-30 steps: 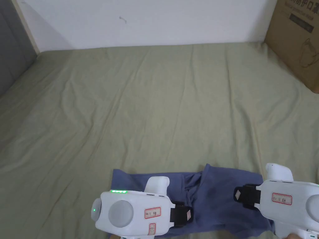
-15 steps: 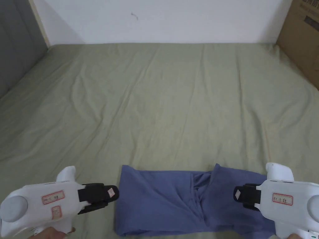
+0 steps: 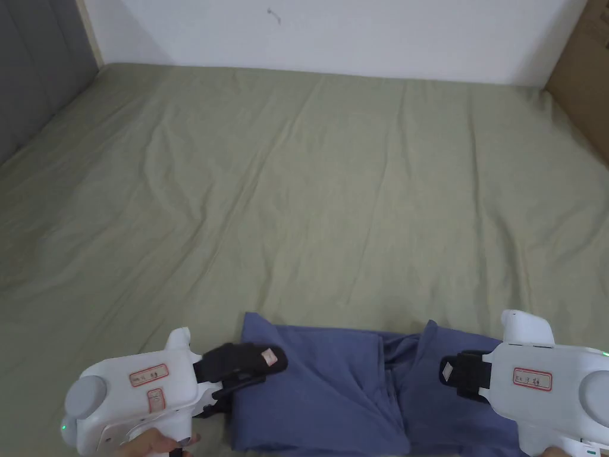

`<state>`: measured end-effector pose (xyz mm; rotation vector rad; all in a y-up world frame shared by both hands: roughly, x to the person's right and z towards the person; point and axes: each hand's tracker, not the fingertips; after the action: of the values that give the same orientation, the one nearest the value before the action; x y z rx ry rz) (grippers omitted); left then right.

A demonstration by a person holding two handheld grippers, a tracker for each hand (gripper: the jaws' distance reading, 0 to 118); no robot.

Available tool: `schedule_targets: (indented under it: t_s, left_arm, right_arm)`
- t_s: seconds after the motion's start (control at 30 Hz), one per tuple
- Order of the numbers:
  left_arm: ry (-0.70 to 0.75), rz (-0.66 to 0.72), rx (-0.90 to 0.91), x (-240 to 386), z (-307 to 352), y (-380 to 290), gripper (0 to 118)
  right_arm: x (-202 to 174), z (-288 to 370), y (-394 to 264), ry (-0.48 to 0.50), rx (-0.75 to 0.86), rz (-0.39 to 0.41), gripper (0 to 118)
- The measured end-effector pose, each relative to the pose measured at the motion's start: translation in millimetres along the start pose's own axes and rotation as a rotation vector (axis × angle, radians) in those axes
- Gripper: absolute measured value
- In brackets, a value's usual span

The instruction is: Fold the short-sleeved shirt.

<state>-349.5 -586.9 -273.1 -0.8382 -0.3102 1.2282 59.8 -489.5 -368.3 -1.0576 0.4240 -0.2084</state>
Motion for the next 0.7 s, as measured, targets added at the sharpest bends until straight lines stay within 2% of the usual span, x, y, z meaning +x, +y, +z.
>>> schedule_targets:
  t_s: [0.07, 0.27, 0.33, 0.53, 0.7]
  left_arm:
    - [0.112, -0.063, 0.003, -7, -3, 5, 9]
    - [0.052, -0.066, -0.002, -7, 41, 31, 9]
    - [0.123, -0.116, 0.043, 0, 63, 40, 9]
    - [0.225, -0.122, 0.14, -6, 135, 72, 9]
    - [0.266, -0.132, 0.154, -2, 148, 77, 9]
  right_arm:
    - [-4, 0, 3, 0.001, -0.001, 0.007, 0]
    - [-12, 0, 12, 0.0, 0.007, 0.027, 0]
    - [-15, -2, 14, 0.001, 0.012, 0.027, 0]
    - [-15, -5, 10, 0.021, 0.011, 0.024, 0]
    - [-3, -7, 3, 0.023, -0.004, -0.01, 0]
